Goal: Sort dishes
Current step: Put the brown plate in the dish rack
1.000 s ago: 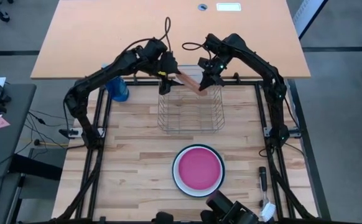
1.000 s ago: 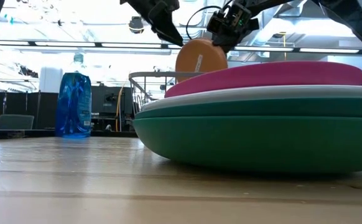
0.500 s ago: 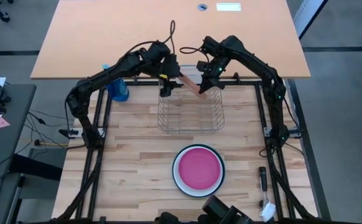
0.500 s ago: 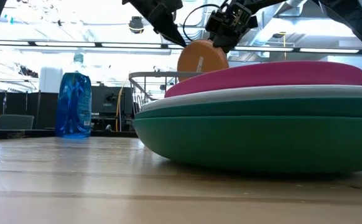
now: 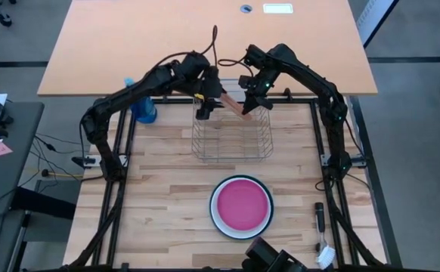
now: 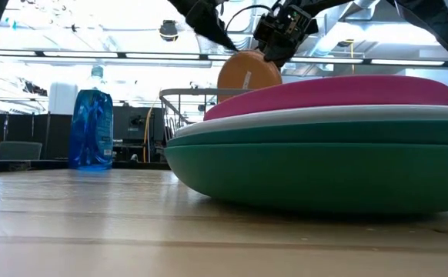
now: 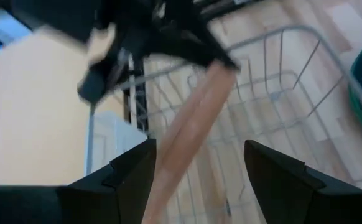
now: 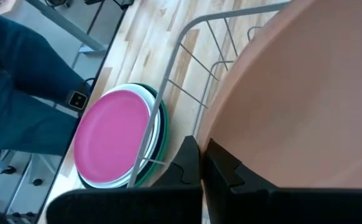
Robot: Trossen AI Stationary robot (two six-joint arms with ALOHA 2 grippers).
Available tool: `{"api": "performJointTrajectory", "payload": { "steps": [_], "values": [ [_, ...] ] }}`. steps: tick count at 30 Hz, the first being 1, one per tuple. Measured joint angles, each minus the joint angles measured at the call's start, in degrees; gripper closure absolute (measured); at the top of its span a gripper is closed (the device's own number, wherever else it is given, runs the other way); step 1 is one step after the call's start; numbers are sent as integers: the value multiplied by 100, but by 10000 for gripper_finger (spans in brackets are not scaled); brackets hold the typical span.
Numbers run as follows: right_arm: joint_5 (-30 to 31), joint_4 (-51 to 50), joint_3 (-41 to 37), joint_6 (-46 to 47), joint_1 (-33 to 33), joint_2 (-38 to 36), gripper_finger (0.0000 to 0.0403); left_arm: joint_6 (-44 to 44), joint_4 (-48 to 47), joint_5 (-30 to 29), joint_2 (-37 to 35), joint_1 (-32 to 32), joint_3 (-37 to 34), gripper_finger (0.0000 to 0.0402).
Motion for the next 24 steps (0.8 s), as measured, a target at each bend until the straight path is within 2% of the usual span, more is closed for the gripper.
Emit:
{"api": "performJointTrajectory", "payload": {
  "steps": [16, 20, 24],
  "values": [
    [42, -13, 0, 22, 18, 0, 403, 339, 60, -179, 90, 48, -83, 164],
    [212, -8, 0, 42, 81, 0, 403, 519, 140, -496, 279, 51, -87, 164],
    [250, -15, 0, 41, 136, 0, 403, 669, 257, -531, 363, 38, -55, 164]
  ]
}}
